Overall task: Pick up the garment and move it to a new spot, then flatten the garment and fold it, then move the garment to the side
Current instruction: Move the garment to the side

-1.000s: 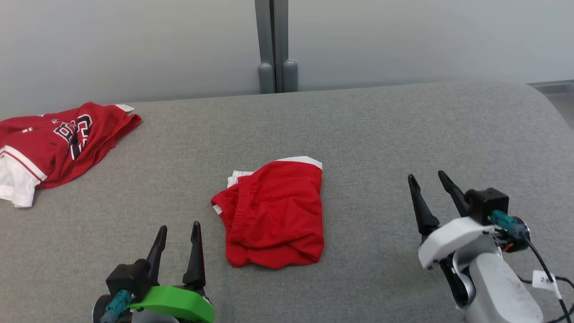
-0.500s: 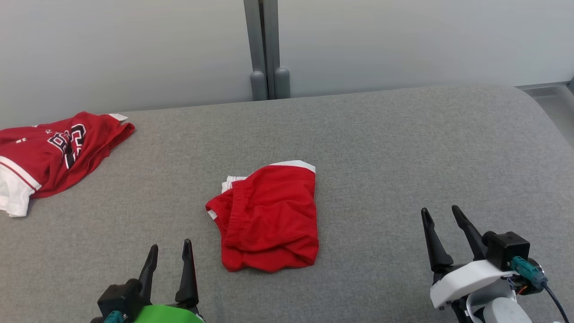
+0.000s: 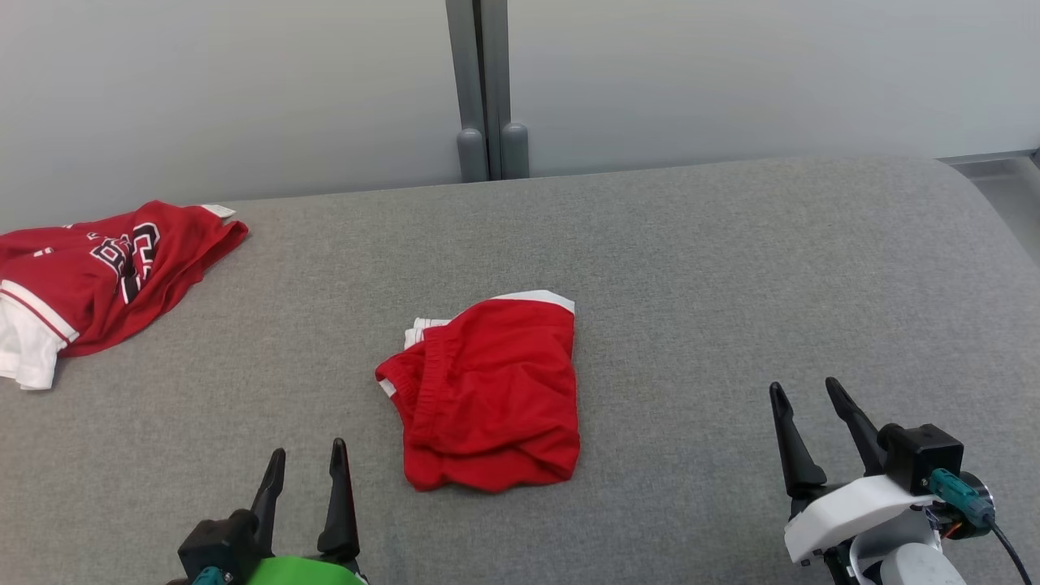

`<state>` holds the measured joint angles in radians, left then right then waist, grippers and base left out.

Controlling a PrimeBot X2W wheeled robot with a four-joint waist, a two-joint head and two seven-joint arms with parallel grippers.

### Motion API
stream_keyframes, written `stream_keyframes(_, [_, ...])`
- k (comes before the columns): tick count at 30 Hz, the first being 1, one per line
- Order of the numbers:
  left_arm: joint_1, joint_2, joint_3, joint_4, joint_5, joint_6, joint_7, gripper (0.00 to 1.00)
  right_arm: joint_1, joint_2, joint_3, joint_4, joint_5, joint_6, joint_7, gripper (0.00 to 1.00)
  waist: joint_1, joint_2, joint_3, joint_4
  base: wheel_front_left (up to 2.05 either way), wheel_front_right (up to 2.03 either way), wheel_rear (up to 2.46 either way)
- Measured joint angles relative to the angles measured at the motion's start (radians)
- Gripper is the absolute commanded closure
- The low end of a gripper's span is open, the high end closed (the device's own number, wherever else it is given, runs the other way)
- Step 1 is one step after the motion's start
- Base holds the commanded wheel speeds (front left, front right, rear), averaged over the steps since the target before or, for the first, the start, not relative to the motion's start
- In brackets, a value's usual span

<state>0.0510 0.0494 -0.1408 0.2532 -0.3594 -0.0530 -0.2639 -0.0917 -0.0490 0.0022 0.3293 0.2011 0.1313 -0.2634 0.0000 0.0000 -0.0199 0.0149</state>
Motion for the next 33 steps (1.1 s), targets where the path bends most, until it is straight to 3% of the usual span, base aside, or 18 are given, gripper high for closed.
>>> stream_keyframes(13, [-0.001, 0.0, -0.009, 0.005, 0.0, 0.0, 0.0, 0.0, -0.006, 0.0, 0.003, 0.014, -0.025, 0.0, 0.0, 0.0, 0.0, 0.0, 0.011, 0.012, 0.0, 0.0, 0.0])
stream_keyframes(19, [-0.014, 0.0, -0.014, 0.004, 0.002, 0.001, 0.0, 0.0, -0.134, 0.0, 0.056, 0.071, -0.063, 0.0, 0.009, 0.0, 0.0, 0.0, 0.028, 0.025, 0.0, 0.0, 0.0])
stream_keyframes(26, [-0.046, 0.0, -0.03, 0.003, -0.012, 0.001, 0.0, 0.0, -0.348, 0.0, 0.152, 0.201, -0.025, 0.0, 0.162, 0.0, 0.0, 0.0, 0.048, 0.06, 0.0, 0.0, 0.0])
stream_keyframes(33, [-0.062, 0.0, -0.045, 0.001, -0.03, 0.01, 0.0, 0.0, -0.482, 0.0, 0.275, 0.369, 0.086, 0.0, 0.365, 0.0, 0.0, 0.0, 0.074, 0.118, 0.0, 0.0, 0.0])
